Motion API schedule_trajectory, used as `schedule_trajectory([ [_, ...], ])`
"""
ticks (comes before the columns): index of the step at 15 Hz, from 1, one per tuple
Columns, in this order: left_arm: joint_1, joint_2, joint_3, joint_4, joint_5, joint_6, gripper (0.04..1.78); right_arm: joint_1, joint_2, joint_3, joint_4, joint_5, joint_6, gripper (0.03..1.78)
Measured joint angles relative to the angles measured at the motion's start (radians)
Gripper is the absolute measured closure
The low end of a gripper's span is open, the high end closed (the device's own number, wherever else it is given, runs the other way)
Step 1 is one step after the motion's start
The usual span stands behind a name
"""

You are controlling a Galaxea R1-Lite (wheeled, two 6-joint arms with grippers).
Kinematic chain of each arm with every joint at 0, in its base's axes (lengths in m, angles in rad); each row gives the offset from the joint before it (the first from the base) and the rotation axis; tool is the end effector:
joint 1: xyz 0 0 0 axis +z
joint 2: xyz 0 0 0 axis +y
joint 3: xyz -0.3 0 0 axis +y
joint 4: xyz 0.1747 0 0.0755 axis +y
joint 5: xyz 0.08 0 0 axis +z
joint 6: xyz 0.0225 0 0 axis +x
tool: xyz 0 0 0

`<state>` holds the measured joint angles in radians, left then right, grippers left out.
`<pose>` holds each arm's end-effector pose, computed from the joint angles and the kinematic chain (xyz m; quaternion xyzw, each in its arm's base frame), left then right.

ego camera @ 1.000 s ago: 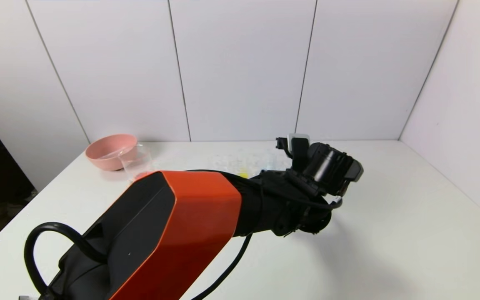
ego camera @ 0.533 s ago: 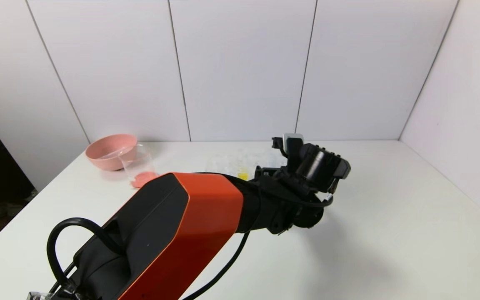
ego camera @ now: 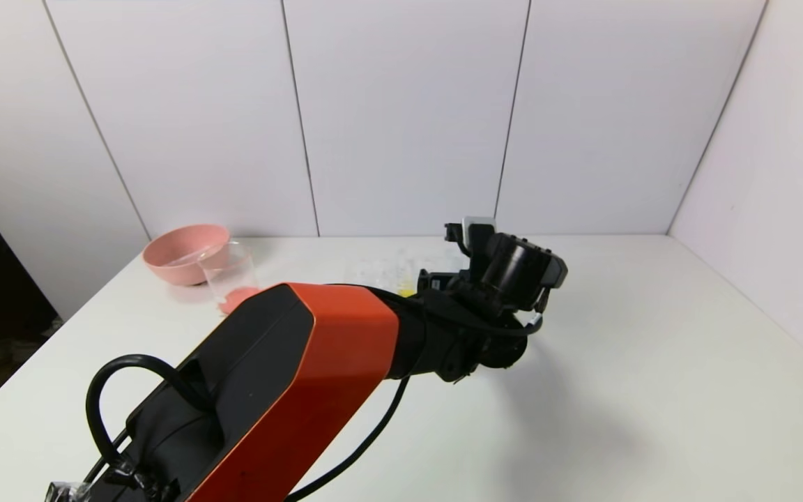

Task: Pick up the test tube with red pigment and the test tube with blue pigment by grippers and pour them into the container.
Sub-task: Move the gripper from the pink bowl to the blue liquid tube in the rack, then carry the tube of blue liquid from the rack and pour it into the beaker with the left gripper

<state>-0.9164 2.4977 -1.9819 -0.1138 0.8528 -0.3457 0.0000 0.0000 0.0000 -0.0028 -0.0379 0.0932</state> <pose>0.3278 -0.3994 0.1225 -0.0163 0.1300 -0.0089 0.9913 -0.0228 -0.0009 0.0758 0.0466 -0.0023 -0.0189 0.9987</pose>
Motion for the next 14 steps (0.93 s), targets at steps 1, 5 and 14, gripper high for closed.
schedule_trajectory([
  [1, 0.0, 0.0, 0.0, 0.0, 0.0, 0.0, 0.06, 0.0, 0.0, 0.0, 0.0, 0.0, 0.0, 0.04],
  [5, 0.007, 0.004, 0.0, -0.018, 0.0, 0.0, 0.34, 0.0, 0.0, 0.0, 0.0, 0.0, 0.0, 0.04],
  [14, 0.008, 0.004, 0.003, -0.022, 0.006, 0.0, 1.4, 0.0, 0.0, 0.0, 0.0, 0.0, 0.0, 0.04],
])
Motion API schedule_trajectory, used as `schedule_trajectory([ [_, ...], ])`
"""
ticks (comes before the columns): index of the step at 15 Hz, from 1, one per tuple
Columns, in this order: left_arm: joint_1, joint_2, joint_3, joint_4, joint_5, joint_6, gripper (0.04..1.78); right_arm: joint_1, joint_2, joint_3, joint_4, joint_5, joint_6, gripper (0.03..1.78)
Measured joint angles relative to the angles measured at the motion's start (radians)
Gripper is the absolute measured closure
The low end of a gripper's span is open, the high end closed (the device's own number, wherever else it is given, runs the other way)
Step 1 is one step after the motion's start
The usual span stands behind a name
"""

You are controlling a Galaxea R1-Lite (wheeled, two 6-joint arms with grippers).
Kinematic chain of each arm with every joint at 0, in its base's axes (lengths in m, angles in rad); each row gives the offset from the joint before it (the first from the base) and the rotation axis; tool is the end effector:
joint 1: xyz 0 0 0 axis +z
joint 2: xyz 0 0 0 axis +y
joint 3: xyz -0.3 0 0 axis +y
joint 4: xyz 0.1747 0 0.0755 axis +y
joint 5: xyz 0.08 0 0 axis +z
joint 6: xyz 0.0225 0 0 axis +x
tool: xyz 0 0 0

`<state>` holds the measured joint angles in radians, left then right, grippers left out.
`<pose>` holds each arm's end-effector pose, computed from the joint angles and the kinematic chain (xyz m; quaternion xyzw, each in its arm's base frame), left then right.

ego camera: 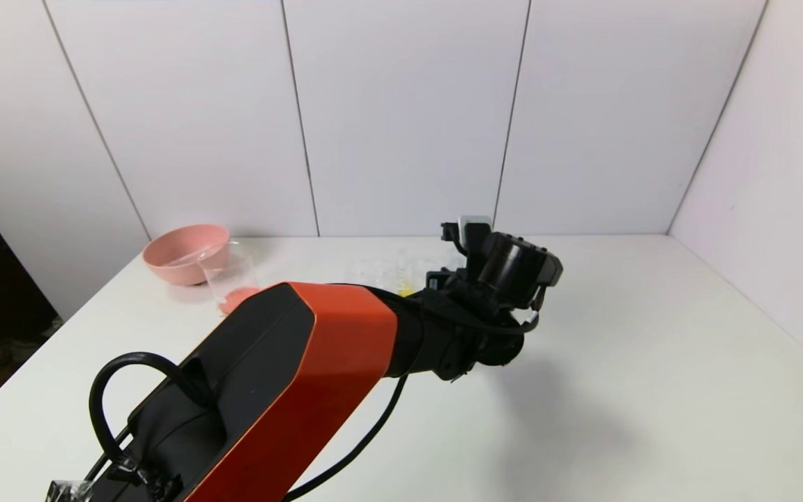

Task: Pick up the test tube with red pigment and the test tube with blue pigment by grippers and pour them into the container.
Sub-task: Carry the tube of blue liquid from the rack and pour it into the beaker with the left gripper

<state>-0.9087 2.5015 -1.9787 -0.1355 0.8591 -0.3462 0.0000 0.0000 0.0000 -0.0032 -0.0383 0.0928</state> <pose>0.3315 -0.3976 0.1216 -0.0224 0.1244 -0.0030 0.9920 -0.0228 -0.0009 0.0758 0.0464 -0.0025 -0.0191 0.9987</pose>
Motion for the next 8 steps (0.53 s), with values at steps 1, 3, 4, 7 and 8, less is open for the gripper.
schedule_trajectory([
  [1, 0.0, -0.001, 0.0, 0.0, 0.0, 0.0, 1.4, 0.0, 0.0, 0.0, 0.0, 0.0, 0.0, 0.04],
  [3, -0.001, -0.005, 0.0, 0.0, 0.001, 0.0, 1.4, 0.0, 0.0, 0.0, 0.0, 0.0, 0.0, 0.04],
  [4, -0.001, -0.009, 0.0, -0.001, 0.001, 0.0, 1.4, 0.0, 0.0, 0.0, 0.0, 0.0, 0.0, 0.04],
  [7, -0.005, -0.039, 0.002, 0.0, 0.003, 0.005, 1.4, 0.0, 0.0, 0.0, 0.0, 0.0, 0.0, 0.04],
  [8, -0.006, -0.053, 0.003, 0.0, 0.005, 0.013, 1.4, 0.0, 0.0, 0.0, 0.0, 0.0, 0.0, 0.04],
])
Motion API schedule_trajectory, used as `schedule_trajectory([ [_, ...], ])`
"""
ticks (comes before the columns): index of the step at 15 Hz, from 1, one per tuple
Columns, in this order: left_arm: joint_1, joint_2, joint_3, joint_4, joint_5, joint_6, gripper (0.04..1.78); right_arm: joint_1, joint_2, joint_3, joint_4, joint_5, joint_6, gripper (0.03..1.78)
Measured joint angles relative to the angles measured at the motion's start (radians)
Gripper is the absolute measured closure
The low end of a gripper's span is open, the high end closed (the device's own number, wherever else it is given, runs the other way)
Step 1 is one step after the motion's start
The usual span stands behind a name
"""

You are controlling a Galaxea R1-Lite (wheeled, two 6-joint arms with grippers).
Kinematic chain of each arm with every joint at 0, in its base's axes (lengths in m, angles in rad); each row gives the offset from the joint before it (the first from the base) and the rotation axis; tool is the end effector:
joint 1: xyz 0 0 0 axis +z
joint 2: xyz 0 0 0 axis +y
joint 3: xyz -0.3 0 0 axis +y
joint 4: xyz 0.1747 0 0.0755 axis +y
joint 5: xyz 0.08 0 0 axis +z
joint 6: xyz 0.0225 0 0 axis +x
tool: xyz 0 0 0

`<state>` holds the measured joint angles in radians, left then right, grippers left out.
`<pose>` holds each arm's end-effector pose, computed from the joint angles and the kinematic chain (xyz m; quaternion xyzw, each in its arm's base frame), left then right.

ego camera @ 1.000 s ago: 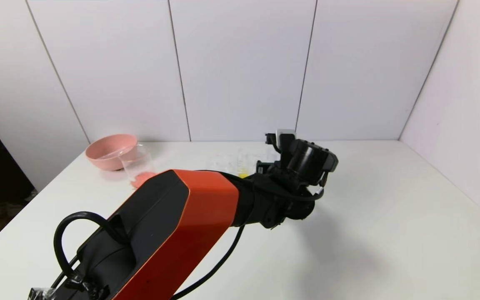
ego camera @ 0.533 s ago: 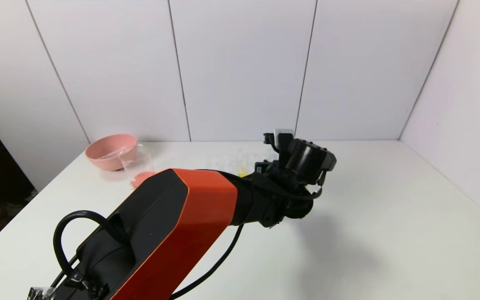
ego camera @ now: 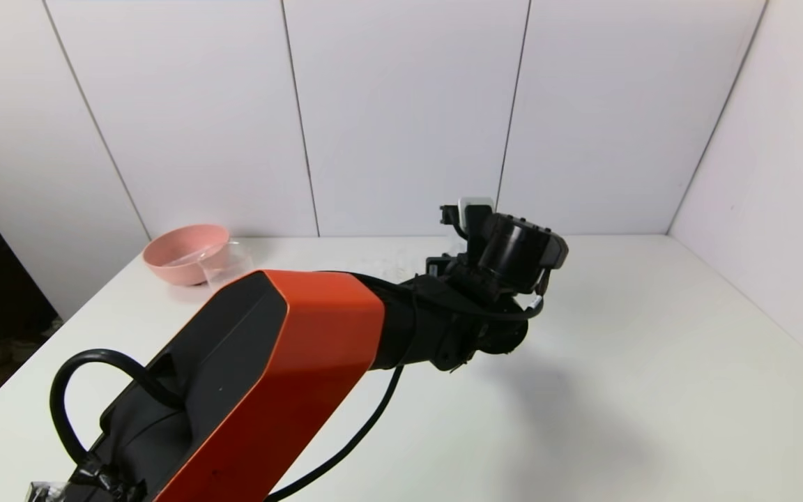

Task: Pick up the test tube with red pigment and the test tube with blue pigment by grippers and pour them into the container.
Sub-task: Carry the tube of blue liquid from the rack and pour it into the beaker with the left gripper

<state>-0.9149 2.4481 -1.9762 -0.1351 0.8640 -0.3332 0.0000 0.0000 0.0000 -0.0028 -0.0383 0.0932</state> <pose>0.3245 -0.3937 0.1483 -0.0351 0.1083 -0.0072 0.9935 -0.0228 -0.0009 0.0758 0.0466 -0.0023 -0.0191 0.9987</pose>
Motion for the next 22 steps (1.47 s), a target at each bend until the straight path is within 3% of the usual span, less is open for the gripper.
schedule_trajectory([
  [15, -0.019, -0.12, 0.037, 0.005, -0.007, 0.021, 1.4, 0.0, 0.0, 0.0, 0.0, 0.0, 0.0, 0.04],
  [18, -0.013, -0.217, 0.198, -0.002, -0.139, 0.019, 1.4, 0.0, 0.0, 0.0, 0.0, 0.0, 0.0, 0.04],
  [22, 0.041, -0.441, 0.521, -0.056, -0.443, 0.073, 1.4, 0.0, 0.0, 0.0, 0.0, 0.0, 0.0, 0.04],
])
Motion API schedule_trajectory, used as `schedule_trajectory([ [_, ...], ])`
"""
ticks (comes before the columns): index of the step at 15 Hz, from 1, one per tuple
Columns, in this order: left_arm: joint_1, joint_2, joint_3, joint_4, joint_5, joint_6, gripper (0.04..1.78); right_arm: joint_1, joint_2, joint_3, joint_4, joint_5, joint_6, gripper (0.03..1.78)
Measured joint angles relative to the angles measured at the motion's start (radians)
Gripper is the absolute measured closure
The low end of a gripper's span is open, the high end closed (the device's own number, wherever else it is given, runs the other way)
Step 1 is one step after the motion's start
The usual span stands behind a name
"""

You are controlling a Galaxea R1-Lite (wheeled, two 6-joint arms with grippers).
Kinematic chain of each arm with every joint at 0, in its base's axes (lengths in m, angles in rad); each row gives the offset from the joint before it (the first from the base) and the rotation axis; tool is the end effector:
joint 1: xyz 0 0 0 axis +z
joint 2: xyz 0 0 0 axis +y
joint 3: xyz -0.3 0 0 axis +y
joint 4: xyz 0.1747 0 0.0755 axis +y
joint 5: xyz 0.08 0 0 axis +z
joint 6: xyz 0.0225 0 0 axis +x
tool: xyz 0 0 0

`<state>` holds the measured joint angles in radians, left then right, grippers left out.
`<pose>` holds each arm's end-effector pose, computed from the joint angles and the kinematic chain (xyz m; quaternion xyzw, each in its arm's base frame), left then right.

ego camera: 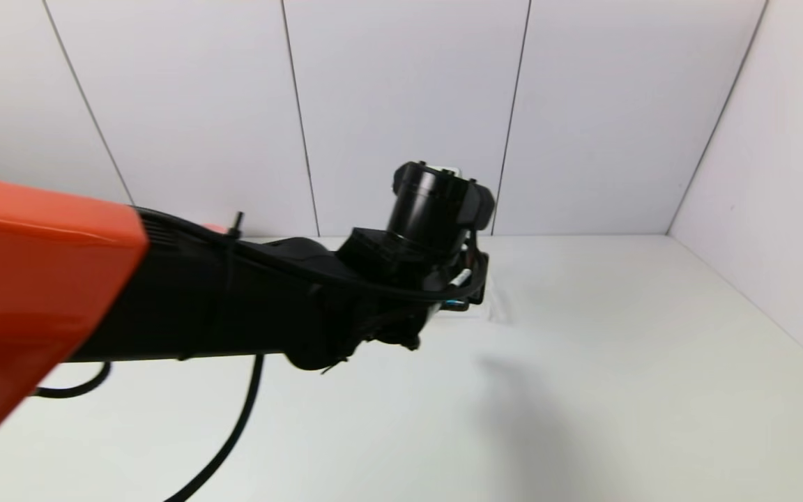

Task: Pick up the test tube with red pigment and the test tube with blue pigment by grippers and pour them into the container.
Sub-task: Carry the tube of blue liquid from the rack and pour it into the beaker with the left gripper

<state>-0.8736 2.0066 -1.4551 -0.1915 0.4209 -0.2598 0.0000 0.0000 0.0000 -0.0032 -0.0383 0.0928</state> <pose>0.2697 -0.3077 0.2093 -0.0171 0.1702 -0.2004 0.9647 -0.0228 -0.0009 0.0758 0.0464 -0.0025 -0.0191 0.9987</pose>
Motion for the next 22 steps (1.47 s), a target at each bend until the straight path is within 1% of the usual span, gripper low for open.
schedule_trajectory([
  [2, 0.064, -0.131, 0.18, -0.06, -0.186, 0.08, 1.4, 0.0, 0.0, 0.0, 0.0, 0.0, 0.0, 0.04],
  [3, 0.114, -0.195, 0.259, -0.092, -0.288, 0.125, 1.4, 0.0, 0.0, 0.0, 0.0, 0.0, 0.0, 0.04],
  [4, 0.184, -0.26, 0.329, -0.114, -0.406, 0.172, 1.4, 0.0, 0.0, 0.0, 0.0, 0.0, 0.0, 0.04],
  [6, 0.333, -0.361, 0.416, -0.111, -0.616, 0.241, 1.4, 0.0, 0.0, 0.0, 0.001, 0.0, 0.0, 0.04],
  [7, 0.417, -0.402, 0.444, -0.096, -0.718, 0.27, 1.4, 0.0, 0.0, 0.0, 0.0, 0.0, 0.0, 0.04],
  [9, 0.583, -0.454, 0.471, -0.064, -0.895, 0.323, 1.4, 0.0, 0.0, 0.0, 0.0, 0.0, 0.0, 0.04],
  [10, 0.681, -0.468, 0.477, -0.052, -0.991, 0.361, 1.4, 0.0, 0.0, 0.0, 0.0, 0.0, 0.0, 0.04],
  [13, 0.902, -0.453, 0.459, 0.003, -1.201, 0.502, 1.4, 0.0, 0.0, 0.0, 0.0, 0.0, 0.0, 0.04],
  [14, 0.963, -0.429, 0.428, 0.047, -1.244, 0.569, 1.4, 0.0, 0.0, 0.0, 0.0, 0.0, 0.0, 0.04],
  [15, 1.006, -0.402, 0.389, 0.097, -1.261, 0.63, 1.4, 0.0, 0.0, 0.0, 0.0, 0.0, 0.0, 0.04],
  [17, 1.069, -0.35, 0.287, 0.216, -1.266, 0.73, 1.4, 0.0, 0.0, 0.0, 0.0, 0.0, 0.0, 0.04],
  [20, 1.117, -0.28, 0.112, 0.406, -1.254, 0.803, 1.4, 0.0, 0.0, 0.0, 0.0, 0.0, 0.0, 0.04],
  [22, 1.126, -0.227, -0.008, 0.528, -1.206, 0.84, 1.4, 0.0, 0.0, 0.0, 0.0, 0.0, 0.0, 0.04],
])
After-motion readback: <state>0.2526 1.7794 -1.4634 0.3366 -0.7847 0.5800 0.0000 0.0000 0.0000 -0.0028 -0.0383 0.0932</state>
